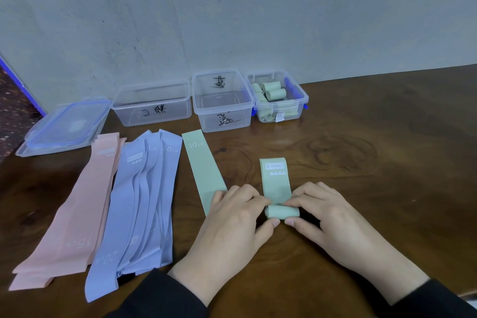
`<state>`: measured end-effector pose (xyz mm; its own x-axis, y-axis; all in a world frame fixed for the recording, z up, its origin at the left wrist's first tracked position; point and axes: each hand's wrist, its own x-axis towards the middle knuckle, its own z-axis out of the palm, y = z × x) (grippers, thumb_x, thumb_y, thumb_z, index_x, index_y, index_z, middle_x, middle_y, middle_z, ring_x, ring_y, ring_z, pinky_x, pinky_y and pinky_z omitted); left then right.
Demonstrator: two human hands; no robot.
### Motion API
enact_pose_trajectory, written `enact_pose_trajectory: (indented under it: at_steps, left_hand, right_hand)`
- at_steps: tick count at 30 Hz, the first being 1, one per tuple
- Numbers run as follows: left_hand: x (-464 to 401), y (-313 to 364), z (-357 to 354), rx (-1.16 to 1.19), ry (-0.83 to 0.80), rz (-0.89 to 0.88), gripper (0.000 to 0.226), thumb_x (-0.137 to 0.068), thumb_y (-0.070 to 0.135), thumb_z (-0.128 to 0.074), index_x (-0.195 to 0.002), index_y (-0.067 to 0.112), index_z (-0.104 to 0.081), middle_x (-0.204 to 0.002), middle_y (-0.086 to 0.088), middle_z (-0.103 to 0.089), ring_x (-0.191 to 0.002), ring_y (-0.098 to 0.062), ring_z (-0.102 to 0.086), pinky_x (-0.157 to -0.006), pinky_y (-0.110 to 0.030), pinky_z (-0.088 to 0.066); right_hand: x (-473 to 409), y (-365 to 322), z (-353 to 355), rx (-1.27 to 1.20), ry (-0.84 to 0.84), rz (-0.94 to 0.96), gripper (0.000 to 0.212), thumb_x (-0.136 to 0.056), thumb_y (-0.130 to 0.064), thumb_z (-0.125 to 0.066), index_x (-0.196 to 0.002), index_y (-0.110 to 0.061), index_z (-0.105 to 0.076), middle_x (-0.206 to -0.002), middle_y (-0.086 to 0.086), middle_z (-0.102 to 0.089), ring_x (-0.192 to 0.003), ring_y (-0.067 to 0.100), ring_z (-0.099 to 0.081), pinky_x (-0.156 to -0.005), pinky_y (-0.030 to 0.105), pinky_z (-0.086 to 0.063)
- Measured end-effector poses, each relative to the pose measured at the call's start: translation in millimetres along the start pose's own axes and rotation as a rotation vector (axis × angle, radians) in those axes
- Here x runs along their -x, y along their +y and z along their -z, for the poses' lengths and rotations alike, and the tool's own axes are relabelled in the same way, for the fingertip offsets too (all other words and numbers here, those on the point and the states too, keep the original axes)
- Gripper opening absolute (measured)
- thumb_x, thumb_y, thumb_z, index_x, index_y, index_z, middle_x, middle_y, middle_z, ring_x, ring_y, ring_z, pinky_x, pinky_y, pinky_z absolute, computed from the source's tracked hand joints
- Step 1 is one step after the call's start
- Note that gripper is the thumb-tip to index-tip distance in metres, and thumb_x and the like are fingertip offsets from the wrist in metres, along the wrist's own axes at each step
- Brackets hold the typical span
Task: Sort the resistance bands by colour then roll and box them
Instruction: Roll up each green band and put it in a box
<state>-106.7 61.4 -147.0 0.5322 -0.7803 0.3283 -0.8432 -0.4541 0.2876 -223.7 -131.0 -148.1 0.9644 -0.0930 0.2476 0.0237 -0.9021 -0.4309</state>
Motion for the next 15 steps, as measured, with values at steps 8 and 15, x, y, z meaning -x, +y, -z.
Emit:
enact_pose_trajectory:
  at_steps: [8,15]
  left_hand:
    - [0.0,-0.8,1.1,-0.009,-0.022,-0.001,0.035,-0.097,0.054,-0.044,-0.118,0.034,-0.065,-0.106,0.019,-0.054,-0.099,-0.004,-0.047,-0.092,-0.031,-0.042]
    - [0.1,0.0,2.4,0.01,-0.027,0.014,0.032,-0.095,0.052,-0.054,-0.123,0.036,-0.059,-0.113,0.019,-0.055,-0.103,-0.003,-0.048,-0.095,-0.029,-0.041]
  right_hand:
    - [0.4,-0.3,1.0,0.0,-0.012,-0.006,0.032,-0.094,-0.059,-0.053,-0.12,-0.041,-0.06,-0.113,-0.029,-0.051,-0.107,0.006,-0.052,-0.093,0.032,-0.046]
    - [-0.6,-0.3,0.1,0.017,-0.013,-0.009,0.036,-0.097,-0.057,-0.047,-0.121,-0.038,-0.064,-0.112,-0.028,-0.05,-0.106,0.006,-0.051,-0.093,0.031,-0.046]
